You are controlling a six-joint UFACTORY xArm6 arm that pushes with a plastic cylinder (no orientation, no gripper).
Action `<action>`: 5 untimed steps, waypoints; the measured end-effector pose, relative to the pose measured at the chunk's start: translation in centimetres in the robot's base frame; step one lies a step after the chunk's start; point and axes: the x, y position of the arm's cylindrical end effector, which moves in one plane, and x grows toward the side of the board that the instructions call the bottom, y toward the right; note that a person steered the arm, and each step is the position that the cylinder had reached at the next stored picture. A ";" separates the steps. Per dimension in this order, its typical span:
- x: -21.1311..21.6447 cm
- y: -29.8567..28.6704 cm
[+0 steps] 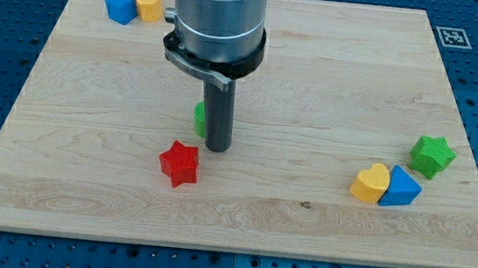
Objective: Place the green circle at the bottom of the yellow hexagon
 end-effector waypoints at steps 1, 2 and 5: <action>-1.4 0.0; -2.9 -0.1; -6.9 -1.5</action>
